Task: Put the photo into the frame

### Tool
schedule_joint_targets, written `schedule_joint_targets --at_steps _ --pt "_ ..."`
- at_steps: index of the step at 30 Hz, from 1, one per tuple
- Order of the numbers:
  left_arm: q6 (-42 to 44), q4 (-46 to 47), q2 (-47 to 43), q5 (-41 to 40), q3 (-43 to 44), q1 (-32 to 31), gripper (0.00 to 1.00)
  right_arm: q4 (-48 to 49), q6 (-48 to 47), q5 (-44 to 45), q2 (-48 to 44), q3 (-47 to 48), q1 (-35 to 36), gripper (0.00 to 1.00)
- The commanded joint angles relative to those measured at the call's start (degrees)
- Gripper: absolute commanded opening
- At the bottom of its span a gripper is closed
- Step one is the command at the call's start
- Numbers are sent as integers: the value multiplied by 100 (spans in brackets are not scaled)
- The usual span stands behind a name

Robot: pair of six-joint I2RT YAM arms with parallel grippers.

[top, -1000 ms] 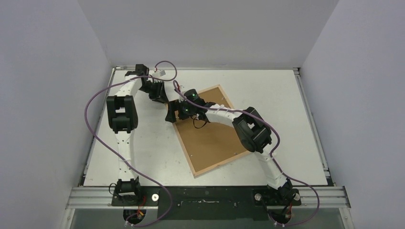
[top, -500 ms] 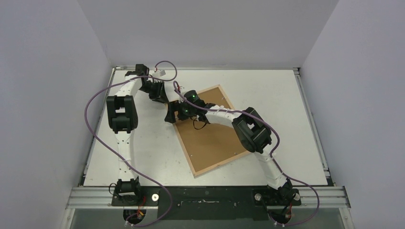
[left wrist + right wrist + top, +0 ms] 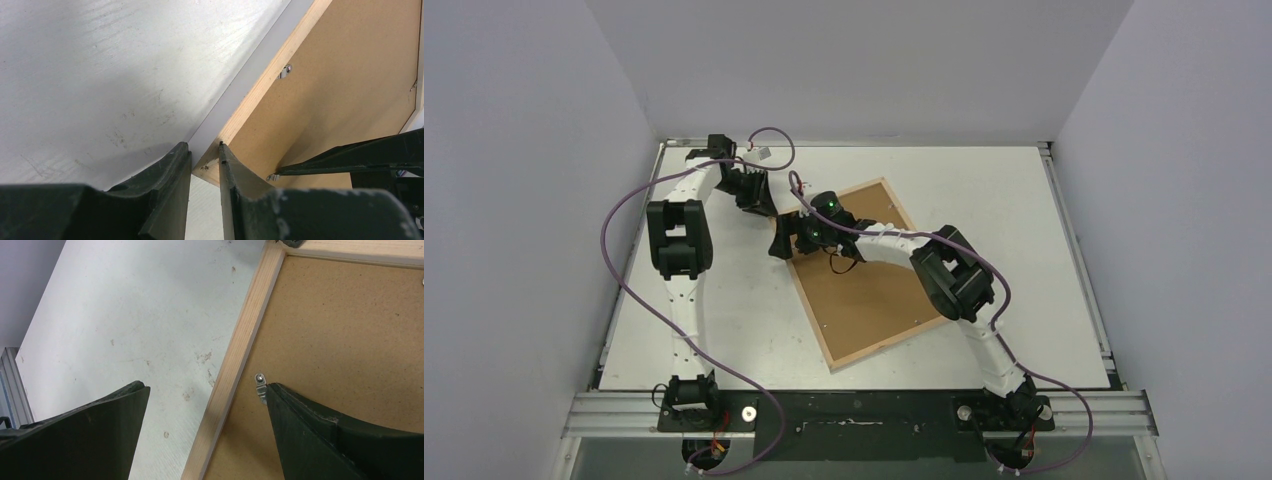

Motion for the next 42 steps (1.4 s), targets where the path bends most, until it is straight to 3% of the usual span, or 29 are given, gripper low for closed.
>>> schedule_joint_targets --at_steps 1,22,30,42 --pt "63 -162 -193 -235 -163 -88 23 -241 -8 -333 13 320 154 90" --pt "58 -177 -218 -238 -90 -65 23 -114 233 -432 -67 200 152 90" --pt "63 -233 -229 -216 -25 -61 23 -169 172 -60 -614 -406 -40 90" --pt "112 -289 -254 -203 -76 -63 23 270 635 -137 -265 -392 -39 90"
